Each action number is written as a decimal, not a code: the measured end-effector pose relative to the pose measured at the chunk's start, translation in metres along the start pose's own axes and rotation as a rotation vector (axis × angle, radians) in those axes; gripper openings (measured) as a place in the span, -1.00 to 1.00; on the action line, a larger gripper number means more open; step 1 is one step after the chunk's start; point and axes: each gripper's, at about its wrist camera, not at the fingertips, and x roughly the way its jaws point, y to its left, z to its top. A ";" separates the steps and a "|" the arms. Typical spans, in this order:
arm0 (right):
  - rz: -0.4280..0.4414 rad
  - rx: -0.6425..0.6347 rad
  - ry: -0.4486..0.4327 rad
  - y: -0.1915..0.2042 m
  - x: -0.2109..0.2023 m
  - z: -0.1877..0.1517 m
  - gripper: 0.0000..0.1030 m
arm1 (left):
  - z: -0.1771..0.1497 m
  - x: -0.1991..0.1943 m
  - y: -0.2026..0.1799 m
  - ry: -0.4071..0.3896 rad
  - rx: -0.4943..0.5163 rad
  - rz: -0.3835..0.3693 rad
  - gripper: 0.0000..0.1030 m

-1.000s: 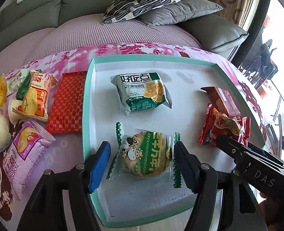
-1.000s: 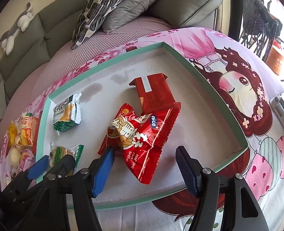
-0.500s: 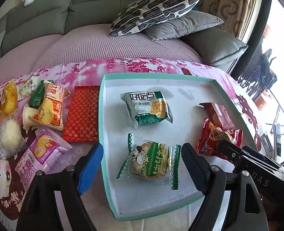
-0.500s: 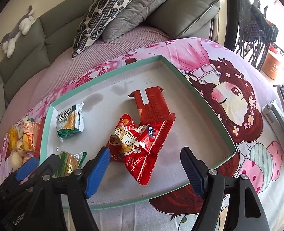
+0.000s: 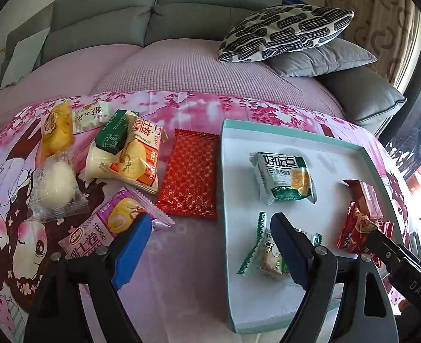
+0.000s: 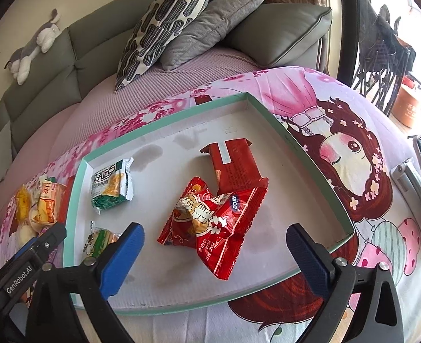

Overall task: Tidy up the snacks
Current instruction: 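Open the right tool to release the red bag while the left tool releases the bread pack in the tray, then move both tools back over the remaining snacks, then close the left tool on the clear-wrapped bun while the right tool closes on the pink Swiss roll pack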

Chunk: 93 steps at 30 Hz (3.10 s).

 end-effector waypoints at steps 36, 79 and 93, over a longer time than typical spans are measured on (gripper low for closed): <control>0.269 -0.436 -0.124 0.186 -0.017 -0.053 1.00 | -0.019 -0.029 0.197 0.024 -0.414 0.316 0.97; 0.097 -0.512 -0.019 0.256 0.038 -0.083 0.96 | 0.013 -0.024 0.218 -0.038 -0.409 0.238 0.97; 0.138 -0.533 -0.020 0.255 0.032 -0.082 0.41 | 0.026 -0.001 0.194 -0.041 -0.350 0.161 0.97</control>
